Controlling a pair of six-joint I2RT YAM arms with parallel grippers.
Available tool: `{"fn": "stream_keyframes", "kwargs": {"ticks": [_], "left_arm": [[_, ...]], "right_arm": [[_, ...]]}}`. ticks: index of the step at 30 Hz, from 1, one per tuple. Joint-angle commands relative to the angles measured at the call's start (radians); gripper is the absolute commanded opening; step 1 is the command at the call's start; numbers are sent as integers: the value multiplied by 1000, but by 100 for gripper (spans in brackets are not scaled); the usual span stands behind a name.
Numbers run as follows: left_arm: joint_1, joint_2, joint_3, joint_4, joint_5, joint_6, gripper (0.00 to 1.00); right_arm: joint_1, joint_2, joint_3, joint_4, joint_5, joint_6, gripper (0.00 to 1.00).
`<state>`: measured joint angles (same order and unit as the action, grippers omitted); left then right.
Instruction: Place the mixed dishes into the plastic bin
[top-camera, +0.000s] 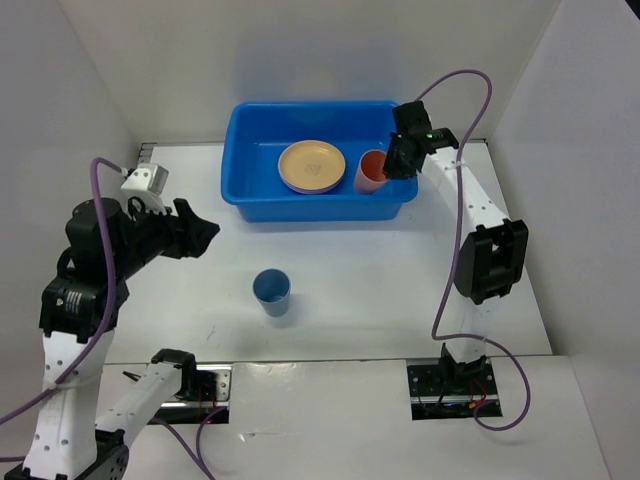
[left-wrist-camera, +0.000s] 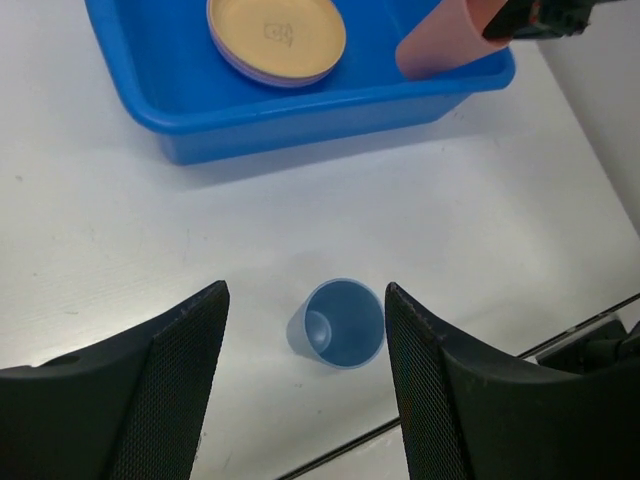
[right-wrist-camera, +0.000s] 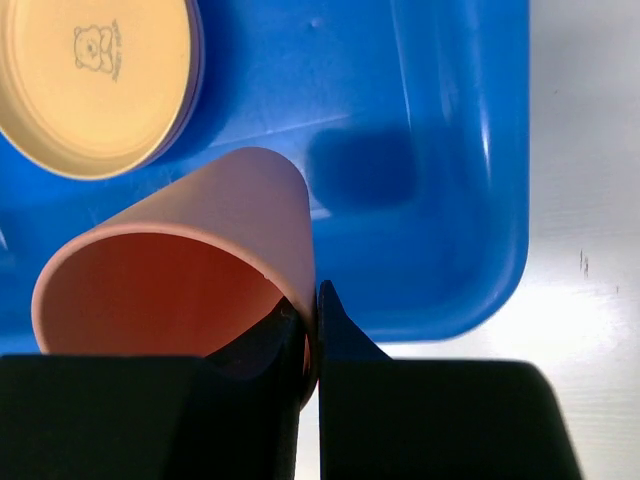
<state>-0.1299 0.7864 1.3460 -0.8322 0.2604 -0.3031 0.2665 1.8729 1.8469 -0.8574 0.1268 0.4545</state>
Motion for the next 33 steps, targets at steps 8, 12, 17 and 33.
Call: {"fn": "stream_keyframes", "kwargs": {"ticks": [8,12,17,33], "left_arm": [[-2,33,-159,47,-50,38,71],[-2,82,-192,16,-50,58,71],[-2,105,-219,25,-18,67,76],[-30,294,-228,18,73,76,69]], "right_arm": [[-10,146,141,9,51,-49,2],[-10,181,163,-3,76,-50,2],[-10,238,181,-14,76,-50,3],[8,331,291,-88,105,-59,46]]}}
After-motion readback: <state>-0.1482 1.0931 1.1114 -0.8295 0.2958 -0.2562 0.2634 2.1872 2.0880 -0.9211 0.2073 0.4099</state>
